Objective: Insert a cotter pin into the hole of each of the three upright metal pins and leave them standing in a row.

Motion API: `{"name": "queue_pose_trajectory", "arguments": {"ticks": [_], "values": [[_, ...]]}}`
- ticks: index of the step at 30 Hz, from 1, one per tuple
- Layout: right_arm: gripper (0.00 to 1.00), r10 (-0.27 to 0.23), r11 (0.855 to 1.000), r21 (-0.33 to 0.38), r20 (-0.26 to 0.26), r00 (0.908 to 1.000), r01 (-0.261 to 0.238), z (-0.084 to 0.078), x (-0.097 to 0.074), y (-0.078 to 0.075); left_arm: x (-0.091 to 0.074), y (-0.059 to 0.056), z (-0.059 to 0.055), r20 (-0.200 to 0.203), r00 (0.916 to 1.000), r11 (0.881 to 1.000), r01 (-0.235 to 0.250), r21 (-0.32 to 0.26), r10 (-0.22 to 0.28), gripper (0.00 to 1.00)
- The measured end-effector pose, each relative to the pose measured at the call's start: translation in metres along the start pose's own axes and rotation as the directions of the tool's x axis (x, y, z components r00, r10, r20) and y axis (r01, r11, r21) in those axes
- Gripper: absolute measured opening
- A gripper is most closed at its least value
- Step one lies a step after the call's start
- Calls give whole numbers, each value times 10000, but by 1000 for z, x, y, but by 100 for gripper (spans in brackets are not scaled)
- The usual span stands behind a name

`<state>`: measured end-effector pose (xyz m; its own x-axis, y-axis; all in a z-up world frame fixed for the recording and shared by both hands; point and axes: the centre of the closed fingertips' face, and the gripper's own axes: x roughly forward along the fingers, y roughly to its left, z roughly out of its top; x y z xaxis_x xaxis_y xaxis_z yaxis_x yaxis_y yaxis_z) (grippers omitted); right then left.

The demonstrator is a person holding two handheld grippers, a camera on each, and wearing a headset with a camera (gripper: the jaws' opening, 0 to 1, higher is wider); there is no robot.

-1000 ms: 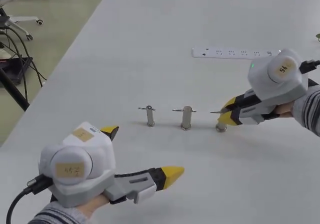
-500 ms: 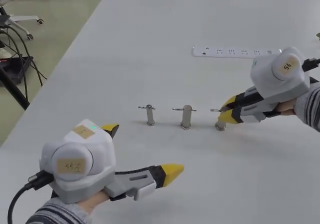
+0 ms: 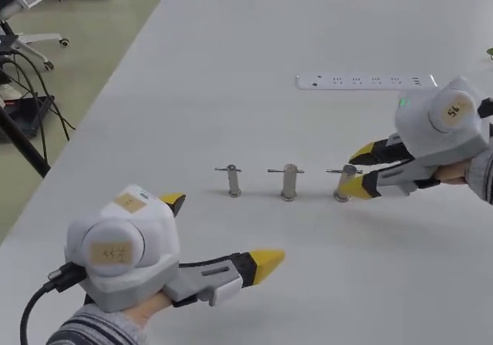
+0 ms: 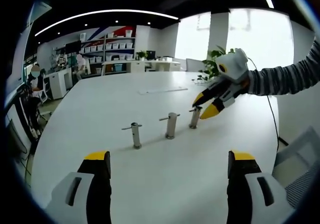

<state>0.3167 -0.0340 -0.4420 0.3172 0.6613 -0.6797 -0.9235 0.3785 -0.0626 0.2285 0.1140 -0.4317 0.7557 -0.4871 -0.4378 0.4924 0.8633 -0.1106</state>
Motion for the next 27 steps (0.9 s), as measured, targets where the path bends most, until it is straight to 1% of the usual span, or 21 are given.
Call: {"name": "queue_pose_trajectory", "arguments": {"ticks": [2,3,5,6,7,8,9,10,12,16,17,18,19,20,21,23,27], "values": [[36,-288,9994,211,158,9995,285,1,-5,1,-1,1,2,20,10000,10000,-24,-45,24,96],[39,-484,9978,458,296,9984,470,2,-8,1,-1,2,4,75,10000,10000,-47,-57,48,96],[42,-696,9952,724,528,9962,657,4,-11,3,-2,4,5,126,9999,9999,-71,-81,72,96],[45,-877,9917,997,634,9941,811,5,-14,4,-2,5,5,120,9999,9999,-67,-133,68,96],[46,-914,9905,1086,669,9936,838,5,-16,5,-2,6,5,115,9999,9999,-78,-153,80,95],[49,-1057,9878,1227,724,9918,963,5,-18,5,-2,7,5,88,9999,9998,-95,-176,96,95],[52,-1164,9853,1344,777,9902,1053,3,-19,-3,-2,8,5,87,9999,9997,-99,-208,101,95],[54,-1228,9836,1425,810,9891,1104,3,-21,-3,-2,9,5,90,9999,9996,-104,-247,106,95],[59,-1423,9781,1648,837,9863,1272,3,-24,2,-4,10,6,125,9998,9995,-129,-300,133,94],[62,-1686,9699,1920,867,9819,1496,3,-30,13,-5,10,6,138,9999,9992,-97,-375,102,93],[65,-1754,9685,1944,883,9805,1557,4,-31,15,-6,10,6,157,9998,9993,-101,-350,107,93],[67,-1962,9654,1941,995,9755,1743,5,-34,17,-6,10,7,166,9998,9994,-97,-334,103,93],[70,-2030,9628,2020,1036,9737,1792,6,-35,19,-7,10,7,155,9998,9995,-80,-314,85,93],[72,-2087,9592,2157,1039,9725,1828,6,-36,20,-7,10,6,131,9999,9995,-73,-317,77,93],[73,-2171,9524,2394,990,9711,1885,5,-38,22,-7,9,6,109,9999,9994,-36,-335,40,94],[74,-2263,9462,2569,900,9699,1969,3,-40,27,-8,9,5,83,10000,9993,-25,-371,29,94],[76,-2670,9300,2858,936,9591,2310,4,-49,33,-12,8,4,68,10000,9994,1,-344,2,94]]}}
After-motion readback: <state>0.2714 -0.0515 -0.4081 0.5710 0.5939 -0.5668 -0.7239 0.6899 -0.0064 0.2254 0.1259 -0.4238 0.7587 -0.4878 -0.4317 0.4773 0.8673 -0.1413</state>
